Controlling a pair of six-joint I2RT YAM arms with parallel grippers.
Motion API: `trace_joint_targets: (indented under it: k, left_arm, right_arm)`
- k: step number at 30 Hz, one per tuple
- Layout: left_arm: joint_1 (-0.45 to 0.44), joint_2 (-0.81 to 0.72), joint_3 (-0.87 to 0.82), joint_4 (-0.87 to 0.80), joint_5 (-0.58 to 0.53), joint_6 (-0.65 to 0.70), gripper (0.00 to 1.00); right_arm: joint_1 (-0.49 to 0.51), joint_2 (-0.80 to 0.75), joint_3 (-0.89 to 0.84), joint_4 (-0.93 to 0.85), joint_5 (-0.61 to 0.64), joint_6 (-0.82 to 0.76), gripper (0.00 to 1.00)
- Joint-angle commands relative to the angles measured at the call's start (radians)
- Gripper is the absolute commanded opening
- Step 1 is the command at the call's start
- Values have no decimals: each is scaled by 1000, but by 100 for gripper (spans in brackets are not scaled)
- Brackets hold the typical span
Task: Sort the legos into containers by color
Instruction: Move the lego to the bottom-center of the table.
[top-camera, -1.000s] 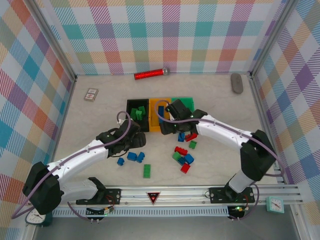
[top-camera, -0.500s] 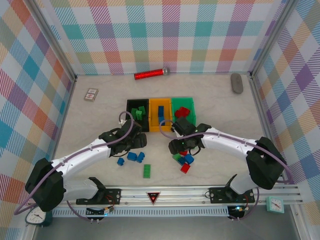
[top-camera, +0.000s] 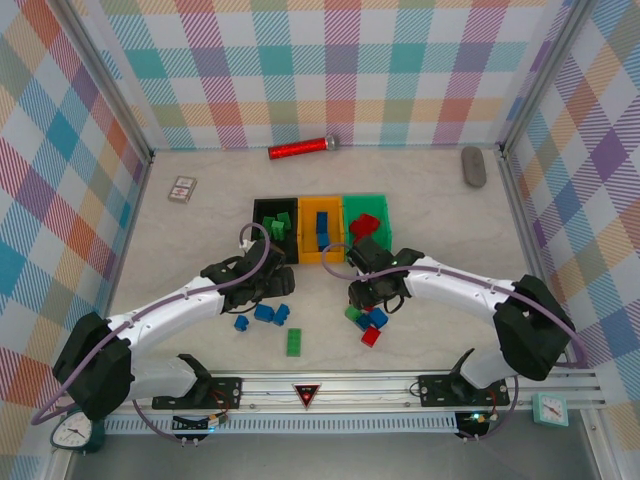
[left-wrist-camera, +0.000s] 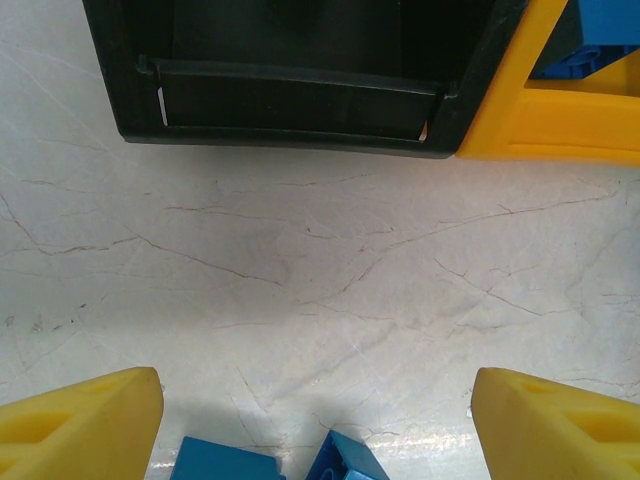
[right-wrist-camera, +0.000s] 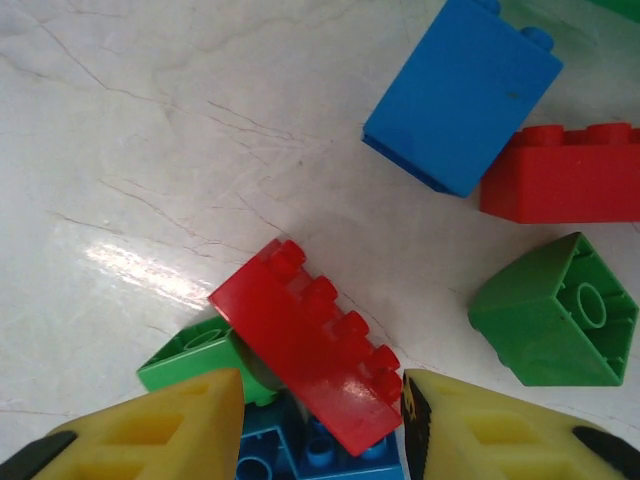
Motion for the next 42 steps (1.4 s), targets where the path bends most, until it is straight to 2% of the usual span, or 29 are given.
trace_joint_targets:
  k: [1, 12, 27, 34, 36, 42]
  left_arm:
    - [10, -6, -14, 17, -20, -6, 81]
    - [10, -12, -19, 19, -14, -1, 80]
    - [10, -26, -19, 8, -8, -1, 81]
    - [11, -22, -16, 8, -7, 0, 81]
    - [11, -22, -13, 11, 1, 2, 80]
    - [10, -27, -7, 3, -7, 3, 81]
  right_arm:
    - [2, 56, 8, -22, 3, 7, 45]
    - [2, 83, -15, 42, 5, 44, 41]
    - [2, 171, 18, 63, -43, 43, 41]
    - [3, 172, 73, 45, -72, 40, 28]
    - [4, 156, 80, 46, -72, 44, 27]
    - [3, 170, 101, 39, -65, 30, 31]
